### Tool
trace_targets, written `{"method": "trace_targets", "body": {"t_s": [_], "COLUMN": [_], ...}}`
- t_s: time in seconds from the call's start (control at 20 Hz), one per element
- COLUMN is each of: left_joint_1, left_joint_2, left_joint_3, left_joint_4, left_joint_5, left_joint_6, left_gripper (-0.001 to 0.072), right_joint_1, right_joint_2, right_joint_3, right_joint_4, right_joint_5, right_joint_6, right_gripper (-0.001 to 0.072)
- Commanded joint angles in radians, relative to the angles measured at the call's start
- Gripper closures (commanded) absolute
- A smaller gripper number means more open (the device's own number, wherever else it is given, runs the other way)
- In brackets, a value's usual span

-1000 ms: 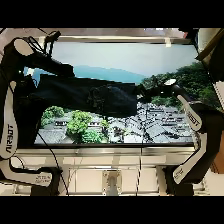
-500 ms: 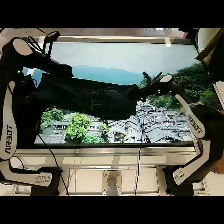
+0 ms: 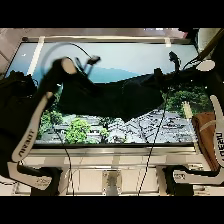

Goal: Fold the clothes and pants, and hang the long-sleeved shirts on hangers.

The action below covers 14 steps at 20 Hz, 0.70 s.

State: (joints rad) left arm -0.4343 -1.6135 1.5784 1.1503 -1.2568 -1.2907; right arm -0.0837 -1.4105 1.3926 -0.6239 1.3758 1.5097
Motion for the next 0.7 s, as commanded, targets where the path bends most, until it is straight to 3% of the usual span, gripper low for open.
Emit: {"method": "trace_targets", "body": {"t_s": [0.0, 0.2, 0.4, 0.65], "left_joint_1": [-0.179, -0.238, -0.183, -0.098], "left_joint_2": [-0.128, -0.187, -0.187, -0.201], "left_joint_3": [-0.048, -0.048, -0.047, -0.047], "left_joint_4": [0.001, 0.001, 0.001, 0.002], "left_joint_5": [0.152, 0.341, 0.623, 0.646], "left_joint_6": [-0.003, -0.024, -0.193, -0.206], "left_gripper": [0.0697, 0.0697, 0.0698, 0.0698], "right_joint_1": [-0.003, -0.003, -0.003, 0.011], "right_joint_2": [0.027, 0.027, 0.027, 0.027], "right_joint_3": [0.005, 0.005, 0.005, 0.005], "right_joint_4": [0.002, -0.010, -0.013, -0.013], "right_joint_5": [-0.096, -0.129, -0.075, -0.078], "right_joint_6": [0.066, 0.069, 0.069, 0.069], "right_gripper": [0.0661, 0.0661, 0.0661, 0.0661]}}
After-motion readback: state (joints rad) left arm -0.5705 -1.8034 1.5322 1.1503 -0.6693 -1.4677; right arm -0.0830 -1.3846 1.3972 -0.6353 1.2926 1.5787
